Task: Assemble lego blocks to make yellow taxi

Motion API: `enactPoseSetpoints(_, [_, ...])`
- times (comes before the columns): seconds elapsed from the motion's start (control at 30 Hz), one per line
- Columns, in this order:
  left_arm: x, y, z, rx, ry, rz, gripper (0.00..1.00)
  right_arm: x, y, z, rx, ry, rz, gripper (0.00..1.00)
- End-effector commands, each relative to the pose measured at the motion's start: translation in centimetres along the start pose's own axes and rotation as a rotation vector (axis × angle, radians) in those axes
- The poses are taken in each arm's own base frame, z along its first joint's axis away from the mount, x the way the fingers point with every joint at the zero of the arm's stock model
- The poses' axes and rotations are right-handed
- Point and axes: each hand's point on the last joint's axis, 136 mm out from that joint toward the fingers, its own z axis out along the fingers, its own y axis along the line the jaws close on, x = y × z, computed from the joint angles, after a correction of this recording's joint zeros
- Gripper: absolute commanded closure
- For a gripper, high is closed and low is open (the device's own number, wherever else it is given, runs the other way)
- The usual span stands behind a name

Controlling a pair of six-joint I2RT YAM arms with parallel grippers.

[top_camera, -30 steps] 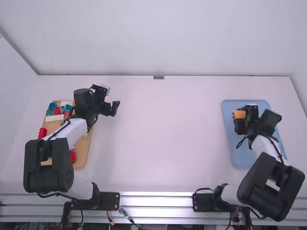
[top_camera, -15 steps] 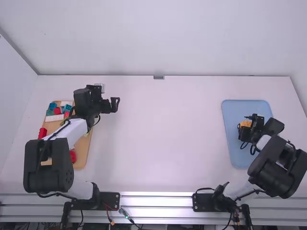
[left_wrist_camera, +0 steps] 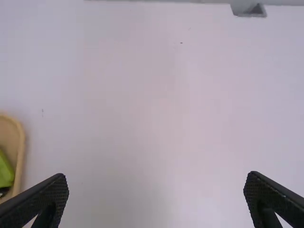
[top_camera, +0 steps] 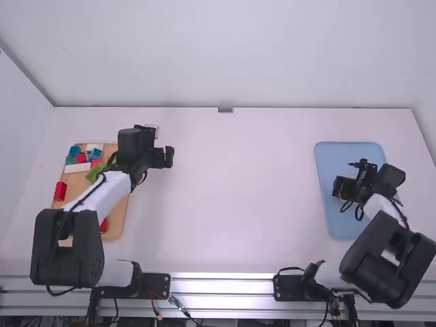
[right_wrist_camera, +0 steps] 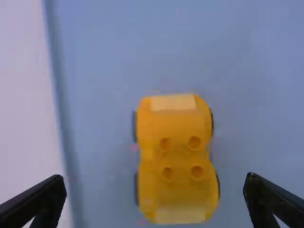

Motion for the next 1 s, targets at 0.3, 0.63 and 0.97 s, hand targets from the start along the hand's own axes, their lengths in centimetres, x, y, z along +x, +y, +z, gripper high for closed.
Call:
enactPoseSetpoints(0.3, [-5.0,-3.9,-10.1,0.034,-0.203,0.116,0.01,-6.1,11.6,-9.2,-0.144,-0.269,-0.294,0.01])
enactPoseSetpoints(0.63, [-5.2,-0.1,-13.2,-0.120,-0.330,0.023,0.11,-6.0,14.9,-11.4,-0.147,-0.399,-0.299,0.11])
enactPoseSetpoints(0.97, [-1.9,0.4,-14.3,-0.160,-0.372,0.020,0.28,-4.6,15.0,-12.3,-0.099,-0.532,-0.153,0.29])
